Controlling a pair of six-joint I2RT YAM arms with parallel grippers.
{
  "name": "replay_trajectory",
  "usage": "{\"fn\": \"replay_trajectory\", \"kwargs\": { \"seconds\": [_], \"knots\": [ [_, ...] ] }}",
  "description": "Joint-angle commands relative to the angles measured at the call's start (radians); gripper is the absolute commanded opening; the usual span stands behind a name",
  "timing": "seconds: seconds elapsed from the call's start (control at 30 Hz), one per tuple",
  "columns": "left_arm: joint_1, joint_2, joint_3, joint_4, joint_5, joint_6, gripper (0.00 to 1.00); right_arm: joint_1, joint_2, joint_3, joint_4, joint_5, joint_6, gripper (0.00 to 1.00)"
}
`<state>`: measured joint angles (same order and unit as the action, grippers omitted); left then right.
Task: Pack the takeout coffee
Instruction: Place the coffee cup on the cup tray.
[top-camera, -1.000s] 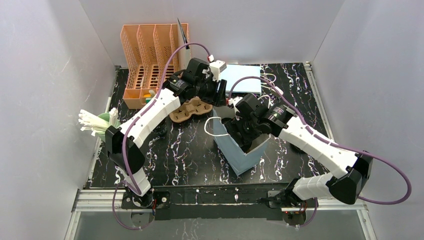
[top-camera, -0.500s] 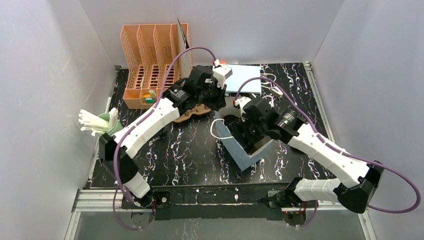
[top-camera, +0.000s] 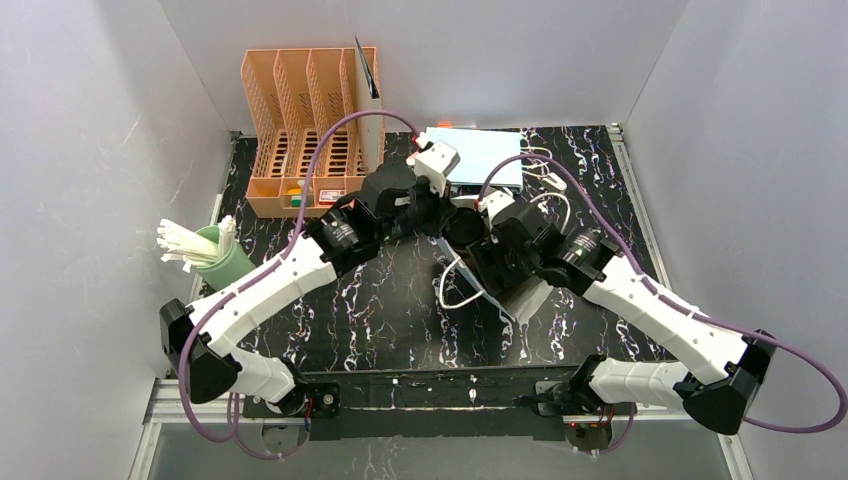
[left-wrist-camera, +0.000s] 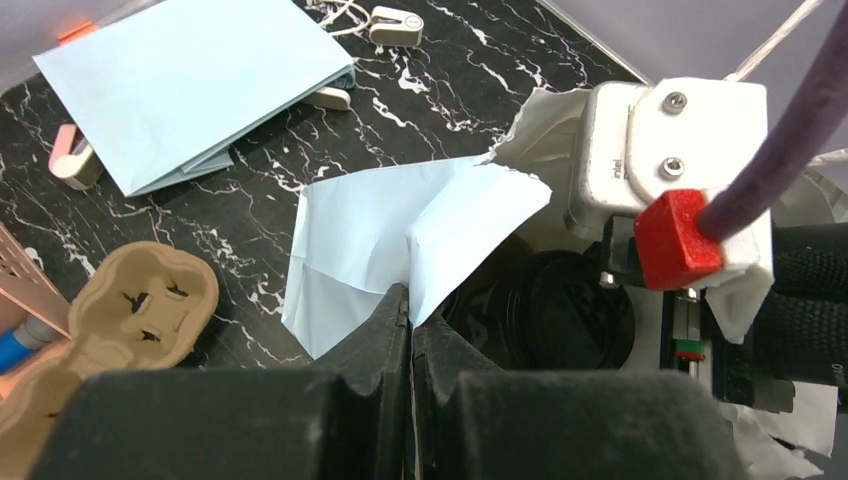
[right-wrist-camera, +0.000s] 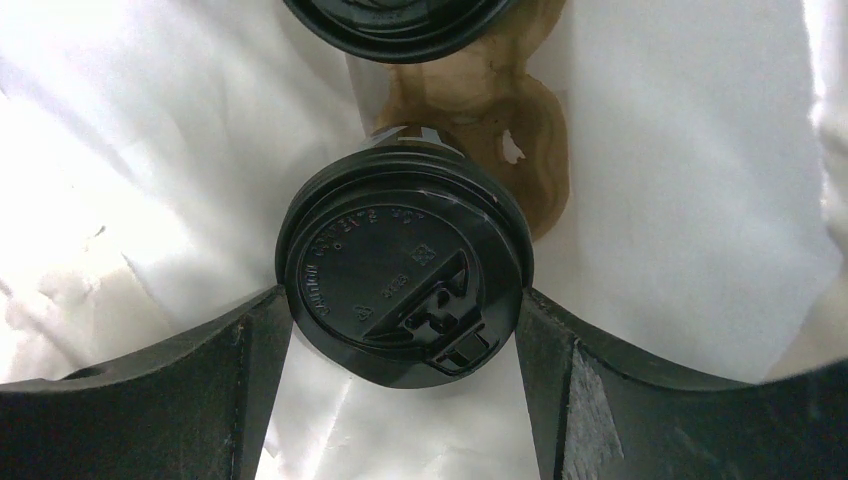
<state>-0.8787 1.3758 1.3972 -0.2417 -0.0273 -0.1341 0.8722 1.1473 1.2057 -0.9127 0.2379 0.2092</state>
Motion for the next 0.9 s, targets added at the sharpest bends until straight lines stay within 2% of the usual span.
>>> {"fn": "replay_trajectory", "kwargs": {
  "seconds": [0.0, 0.3, 0.67, 0.87],
  "knots": [
    [-0.018, -0.069, -0.079, 0.128, -0.07, -0.053, 0.0, 0.008, -0.012, -0.032, 0.047, 0.117, -0.001, 0.23],
    [-0.025, -0.089, -0.162, 0.209, -0.042, -0.119, 0.0, 0.014, -0.008, -0.076, 0.035, 0.203, 0.016, 0.22],
    [-0.025, -0.054, -0.088, 0.204, -0.064, -0.146, 0.0, 0.014, 0.021, -0.066, -0.004, 0.219, 0.021, 0.22],
    [-0.025, -0.048, -0.096, 0.205, -0.019, -0.165, 0.0, 0.014, -0.007, -0.124, 0.129, 0.22, -0.027, 0.23]
  ]
}}
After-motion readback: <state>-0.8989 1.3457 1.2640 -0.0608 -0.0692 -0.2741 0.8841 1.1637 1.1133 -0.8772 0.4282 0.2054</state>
